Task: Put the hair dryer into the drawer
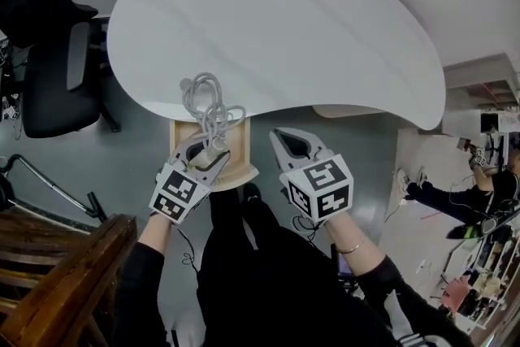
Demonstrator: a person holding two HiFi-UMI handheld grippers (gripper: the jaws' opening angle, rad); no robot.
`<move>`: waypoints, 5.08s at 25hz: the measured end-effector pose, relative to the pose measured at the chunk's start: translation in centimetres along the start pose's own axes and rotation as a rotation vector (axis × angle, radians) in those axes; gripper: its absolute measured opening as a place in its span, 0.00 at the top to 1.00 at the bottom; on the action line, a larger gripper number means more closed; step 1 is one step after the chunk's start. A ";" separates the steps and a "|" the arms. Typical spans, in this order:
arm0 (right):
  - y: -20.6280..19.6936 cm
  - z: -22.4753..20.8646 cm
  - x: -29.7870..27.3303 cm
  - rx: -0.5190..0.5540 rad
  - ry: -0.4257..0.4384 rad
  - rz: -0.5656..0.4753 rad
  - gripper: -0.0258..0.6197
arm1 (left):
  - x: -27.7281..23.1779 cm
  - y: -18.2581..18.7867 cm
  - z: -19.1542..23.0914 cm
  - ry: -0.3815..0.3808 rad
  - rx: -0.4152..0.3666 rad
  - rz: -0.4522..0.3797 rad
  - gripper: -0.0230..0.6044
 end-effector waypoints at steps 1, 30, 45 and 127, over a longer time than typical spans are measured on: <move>-0.1 0.1 0.0 0.002 0.000 0.003 0.96 | 0.0 -0.3 0.0 -0.004 -0.001 0.007 0.68; -1.0 2.0 -1.6 0.006 0.030 0.060 0.96 | -2.4 -4.8 1.1 -0.046 0.019 0.289 0.68; -3.6 4.2 -5.1 0.039 0.123 0.170 0.96 | -3.7 -5.7 2.2 -0.020 0.091 0.399 0.68; -3.0 4.1 -0.8 0.142 0.298 0.090 0.96 | 5.7 0.4 -4.7 0.304 0.326 -0.075 0.95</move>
Point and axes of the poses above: the fingertips, and each gripper's own axes: x backward along the fingers, z to its left, y out of its top, the point moved 6 cm from there along x, backward along the fingers, and after that the axes turned 13 degrees about -y, right-handed, at the moved point
